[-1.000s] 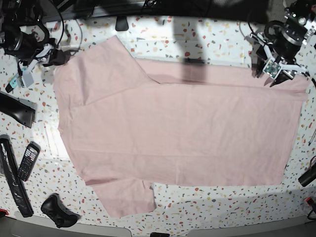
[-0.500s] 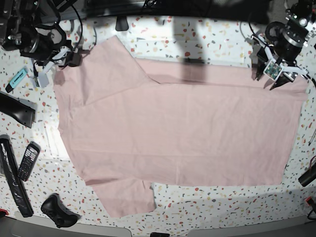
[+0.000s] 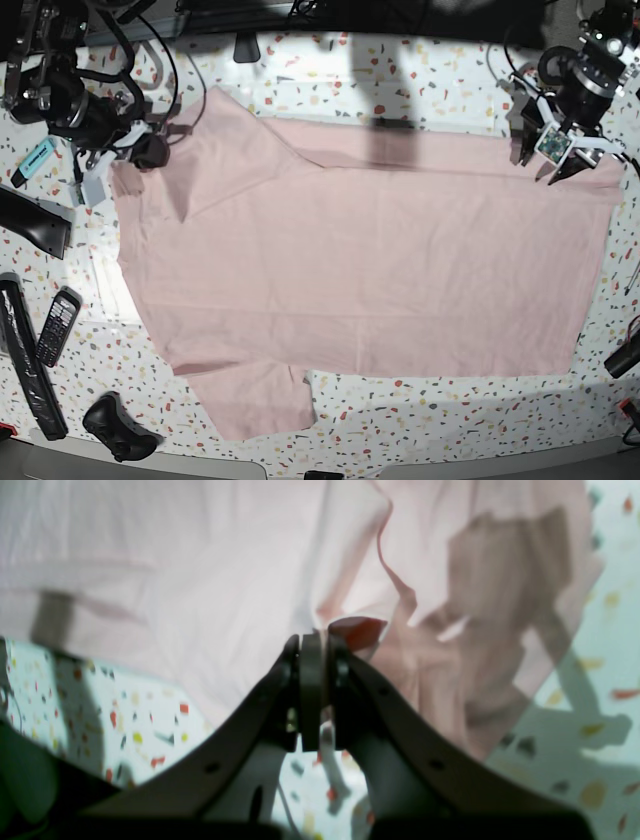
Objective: Fold the T-shirt properly
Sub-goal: 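Grasp the sleeve edge with the right gripper and fold it inward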
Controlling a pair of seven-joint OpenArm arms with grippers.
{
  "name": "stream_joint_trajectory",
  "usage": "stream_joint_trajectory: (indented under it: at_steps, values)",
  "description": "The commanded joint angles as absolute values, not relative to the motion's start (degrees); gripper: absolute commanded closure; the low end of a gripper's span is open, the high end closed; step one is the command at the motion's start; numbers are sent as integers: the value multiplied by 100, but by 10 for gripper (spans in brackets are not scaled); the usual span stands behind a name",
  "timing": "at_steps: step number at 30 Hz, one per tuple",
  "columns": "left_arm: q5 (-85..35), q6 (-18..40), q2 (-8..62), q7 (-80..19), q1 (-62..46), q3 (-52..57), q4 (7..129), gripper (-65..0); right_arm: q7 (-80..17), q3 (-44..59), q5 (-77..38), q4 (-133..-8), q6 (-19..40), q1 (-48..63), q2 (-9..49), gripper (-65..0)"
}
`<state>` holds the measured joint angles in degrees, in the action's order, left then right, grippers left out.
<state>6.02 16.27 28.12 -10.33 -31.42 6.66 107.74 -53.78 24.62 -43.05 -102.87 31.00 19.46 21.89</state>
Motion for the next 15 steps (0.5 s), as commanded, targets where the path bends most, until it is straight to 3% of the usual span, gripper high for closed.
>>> stream_joint_trajectory:
  at_steps: [1, 10, 15]
  values:
    - [598, 1566, 2875, -897, -3127, 718, 10886, -254, -5177, 2493, -4421, -10353, 3170, 1844, 2268, 0]
    - [596, 1568, 2875, -895, -3124, 718, 10886, -254, -4858, 2364, -4602, -10348, 3170, 1066, 2265, 0]
    - [596, 1566, 2875, -897, -3127, 718, 10886, -254, -4320, 1918, -3839, -10346, 3151, 674, 2117, 0]
